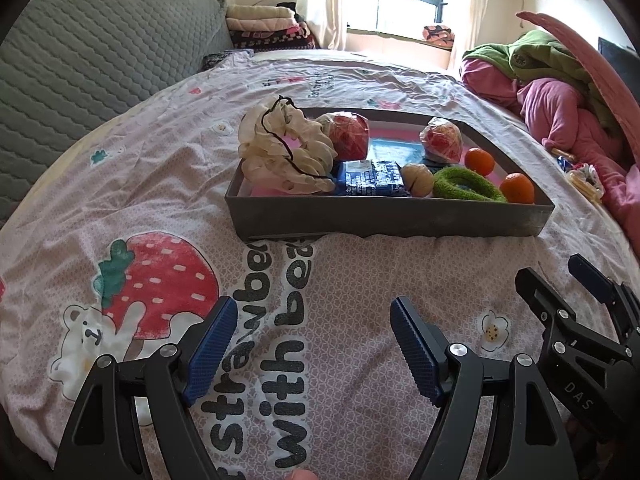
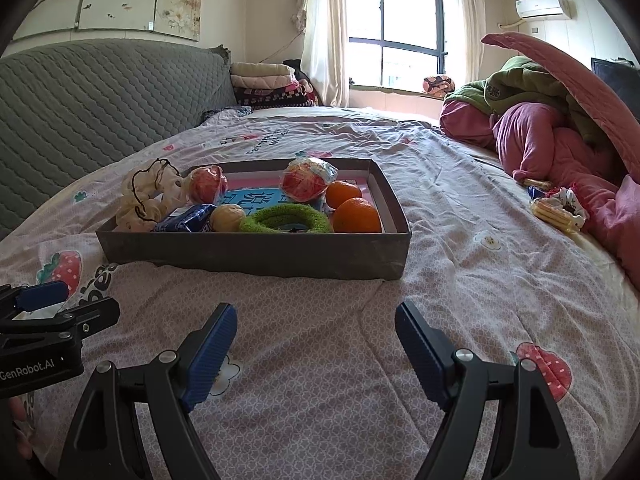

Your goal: Organize objects

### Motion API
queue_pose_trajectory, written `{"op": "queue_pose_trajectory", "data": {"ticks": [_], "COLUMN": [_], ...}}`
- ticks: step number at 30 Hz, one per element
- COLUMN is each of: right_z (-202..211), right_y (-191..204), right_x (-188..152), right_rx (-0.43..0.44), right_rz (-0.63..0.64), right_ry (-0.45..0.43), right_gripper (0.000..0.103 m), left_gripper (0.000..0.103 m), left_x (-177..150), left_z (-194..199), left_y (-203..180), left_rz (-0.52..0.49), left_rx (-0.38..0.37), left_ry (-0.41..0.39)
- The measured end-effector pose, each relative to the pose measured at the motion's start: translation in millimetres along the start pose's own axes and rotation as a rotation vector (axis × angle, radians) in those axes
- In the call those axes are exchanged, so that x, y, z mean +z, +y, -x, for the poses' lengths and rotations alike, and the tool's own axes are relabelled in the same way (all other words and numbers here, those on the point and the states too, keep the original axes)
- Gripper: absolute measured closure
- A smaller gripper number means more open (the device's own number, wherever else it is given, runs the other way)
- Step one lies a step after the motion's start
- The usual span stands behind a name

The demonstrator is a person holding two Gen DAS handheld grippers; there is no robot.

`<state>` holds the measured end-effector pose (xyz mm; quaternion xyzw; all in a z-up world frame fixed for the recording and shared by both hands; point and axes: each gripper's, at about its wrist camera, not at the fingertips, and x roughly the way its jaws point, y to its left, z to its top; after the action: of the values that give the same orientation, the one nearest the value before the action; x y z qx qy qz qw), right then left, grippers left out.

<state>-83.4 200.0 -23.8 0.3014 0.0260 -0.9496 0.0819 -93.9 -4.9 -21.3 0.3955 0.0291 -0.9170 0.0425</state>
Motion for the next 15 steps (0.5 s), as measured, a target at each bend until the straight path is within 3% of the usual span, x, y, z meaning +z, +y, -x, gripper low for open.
{"op": "queue_pose_trajectory", "data": {"ticks": [15], "right_z": [-0.9], "right_y": [2.6], "right_x": [0.3], "right_rx": [-0.008], "right_rz": [0.013], "right_ry": [-0.003], "right_gripper": [0.022], "left_gripper": [0.023], "left_x": [-1.6], "left_z": [-3.0], "left_y": [0.8], "left_rz": [-0.001], "left_rx": [0.001], "left_ry": [0.004]}}
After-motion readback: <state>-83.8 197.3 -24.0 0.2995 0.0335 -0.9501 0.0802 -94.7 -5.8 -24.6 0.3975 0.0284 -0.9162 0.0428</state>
